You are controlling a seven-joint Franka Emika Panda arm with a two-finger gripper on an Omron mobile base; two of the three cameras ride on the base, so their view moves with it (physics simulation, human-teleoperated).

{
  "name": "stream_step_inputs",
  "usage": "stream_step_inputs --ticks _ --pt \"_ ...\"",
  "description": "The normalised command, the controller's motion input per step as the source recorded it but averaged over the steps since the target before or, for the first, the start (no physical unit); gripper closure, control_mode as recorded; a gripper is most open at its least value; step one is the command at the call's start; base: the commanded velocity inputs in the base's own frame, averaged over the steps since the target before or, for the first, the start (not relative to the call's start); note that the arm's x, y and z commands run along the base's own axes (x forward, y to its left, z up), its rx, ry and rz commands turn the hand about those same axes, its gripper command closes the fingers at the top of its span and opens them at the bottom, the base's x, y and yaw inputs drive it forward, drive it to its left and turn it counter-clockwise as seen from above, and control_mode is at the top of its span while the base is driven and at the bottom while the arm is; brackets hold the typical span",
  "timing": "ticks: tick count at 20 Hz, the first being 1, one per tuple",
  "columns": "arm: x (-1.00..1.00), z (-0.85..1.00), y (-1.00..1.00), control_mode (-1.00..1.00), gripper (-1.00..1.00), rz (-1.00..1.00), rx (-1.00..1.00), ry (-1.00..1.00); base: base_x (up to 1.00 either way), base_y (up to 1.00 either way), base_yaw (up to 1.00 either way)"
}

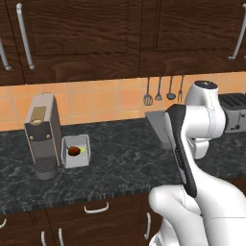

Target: Take the meat container that has the shrimp and place it on the second highest rack of the freezer. Then take the vegetable container that has the bell pepper and lemon wedge and place it on the highest rack of the freezer.

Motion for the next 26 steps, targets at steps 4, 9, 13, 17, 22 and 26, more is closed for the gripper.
stream_step_inputs --ticks 4,9,13,17,22,26 --pt "-0.22 0.10 0.01 -1.00 1.00 0.00 0.00 0.00 0.00 0.00 0.00" --pt "-0.04 0.00 0.00 1.00 1.00 0.00 0.00 0.00 -0.17 -0.02 0.00" --pt "0.00 0.00 0.00 1.00 1.00 0.00 0.00 0.00 -1.00 -0.23 -0.18" --pt "0.00 0.00 0.00 1.00 1.00 0.00 0.00 0.00 -0.61 -0.01 -0.71" --pt "0.00 0.00 0.00 1.00 1.00 0.00 0.00 0.00 -0.24 0.00 -0.97" --pt "0.00 0.00 0.00 1.00 1.00 0.00 0.00 0.00 -0.11 0.00 -1.00"
